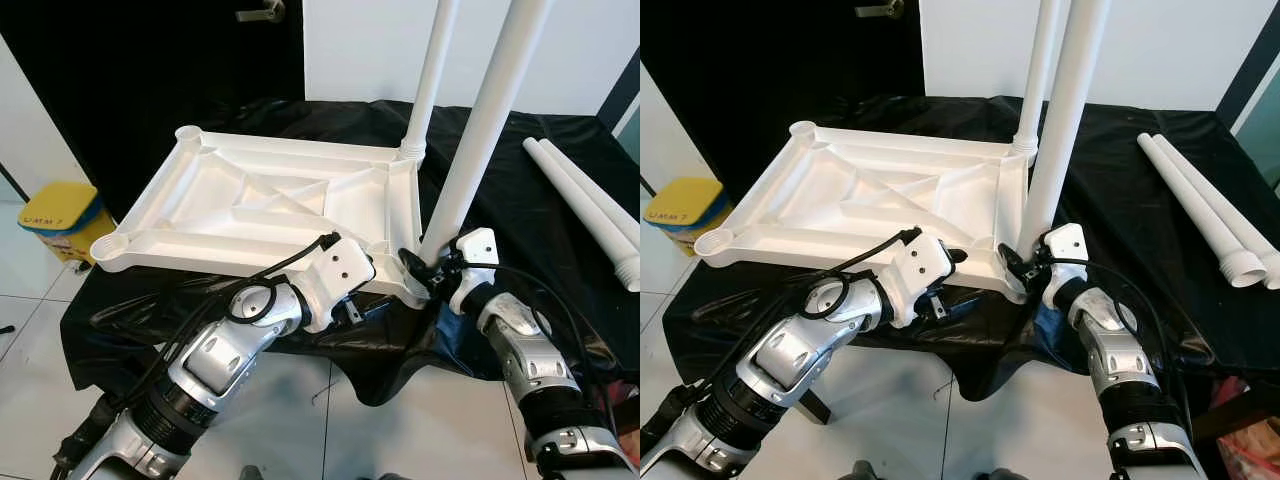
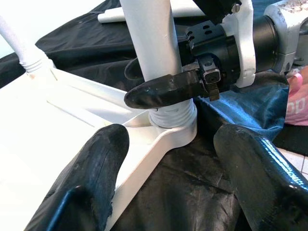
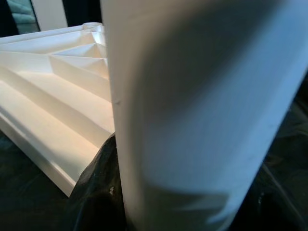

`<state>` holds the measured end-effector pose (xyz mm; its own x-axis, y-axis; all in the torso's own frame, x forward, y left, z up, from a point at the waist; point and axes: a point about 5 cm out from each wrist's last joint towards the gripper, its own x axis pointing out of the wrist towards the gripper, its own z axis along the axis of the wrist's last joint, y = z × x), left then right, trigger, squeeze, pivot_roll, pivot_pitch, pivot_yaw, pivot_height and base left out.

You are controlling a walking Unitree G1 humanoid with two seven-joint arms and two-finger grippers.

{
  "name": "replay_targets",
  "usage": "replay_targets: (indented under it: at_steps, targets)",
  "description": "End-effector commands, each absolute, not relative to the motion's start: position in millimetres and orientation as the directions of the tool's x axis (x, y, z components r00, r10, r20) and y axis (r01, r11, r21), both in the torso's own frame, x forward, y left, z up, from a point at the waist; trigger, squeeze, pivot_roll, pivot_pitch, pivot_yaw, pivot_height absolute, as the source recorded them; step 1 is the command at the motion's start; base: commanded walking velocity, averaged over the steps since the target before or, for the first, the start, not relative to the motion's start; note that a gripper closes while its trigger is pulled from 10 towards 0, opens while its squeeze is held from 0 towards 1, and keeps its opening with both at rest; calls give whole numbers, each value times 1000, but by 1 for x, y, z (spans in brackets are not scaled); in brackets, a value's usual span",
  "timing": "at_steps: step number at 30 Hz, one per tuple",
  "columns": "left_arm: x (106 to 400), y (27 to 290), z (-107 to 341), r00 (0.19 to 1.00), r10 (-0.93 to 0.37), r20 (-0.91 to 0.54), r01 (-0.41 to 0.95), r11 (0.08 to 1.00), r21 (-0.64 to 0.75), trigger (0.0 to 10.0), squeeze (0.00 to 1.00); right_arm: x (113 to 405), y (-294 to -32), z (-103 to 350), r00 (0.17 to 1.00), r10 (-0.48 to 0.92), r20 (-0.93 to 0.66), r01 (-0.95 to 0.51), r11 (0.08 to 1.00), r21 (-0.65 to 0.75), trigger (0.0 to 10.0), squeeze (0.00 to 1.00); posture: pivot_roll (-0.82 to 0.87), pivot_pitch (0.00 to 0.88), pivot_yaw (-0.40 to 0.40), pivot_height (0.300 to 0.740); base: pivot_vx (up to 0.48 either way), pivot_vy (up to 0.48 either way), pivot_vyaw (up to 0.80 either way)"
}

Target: Building children table

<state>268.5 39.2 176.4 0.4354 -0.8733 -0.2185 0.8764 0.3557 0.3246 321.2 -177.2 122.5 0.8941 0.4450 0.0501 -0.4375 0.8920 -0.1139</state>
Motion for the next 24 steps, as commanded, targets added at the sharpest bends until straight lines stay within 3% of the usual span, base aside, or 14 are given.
replay_targets:
  at_steps: [1, 3, 4, 13, 15, 17, 18, 24]
  targets:
    - [268, 41, 176, 387, -890, -241, 897, 302, 323, 10000, 0, 318, -183, 108, 909, 416, -19, -416, 904, -95, 0, 0, 3, 12, -27, 740, 0, 0, 0]
    - [268, 41, 175, 386, -890, -242, 897, 301, 324, 10000, 0, 319, -183, 107, 913, 408, -19, -408, 909, -85, 0, 0, 2, 12, -27, 740, 0, 0, 0]
    - [268, 41, 175, 386, -890, -244, 897, 300, 324, 10000, 0, 320, -183, 106, 928, 373, -13, -373, 926, -64, 10000, 0, 3, 13, -26, 740, 0, 0, 0]
    - [265, 44, 173, 388, -888, -248, 898, 304, 317, 10000, 0, 322, -176, 96, 998, 51, -41, -50, 998, 29, 10000, 0, 8, 18, -34, 740, 0, 0, 0]
    - [263, 44, 171, 389, -887, -249, 899, 307, 311, 10000, 0, 318, -169, 93, 995, -95, -44, 97, 994, 59, 10000, 0, 16, 31, -49, 740, 0, 0, 0]
    - [263, 44, 171, 389, -887, -249, 899, 307, 311, 10000, 0, 318, -169, 93, 995, -95, -44, 97, 994, 59, 10000, 0, 16, 31, -49, 740, 0, 0, 0]
    - [260, 43, 169, 388, -887, -251, 902, 310, 302, 10000, 0, 313, -158, 91, 974, -223, -36, 226, 968, 105, 10000, 0, 23, 40, -55, 740, 0, 0, 0]
    - [258, 43, 168, 388, -887, -251, 903, 312, 295, 10000, 0, 312, -147, 93, 976, -217, -27, 219, 967, 132, 10000, 0, 23, 44, -53, 740, 0, 0, 0]
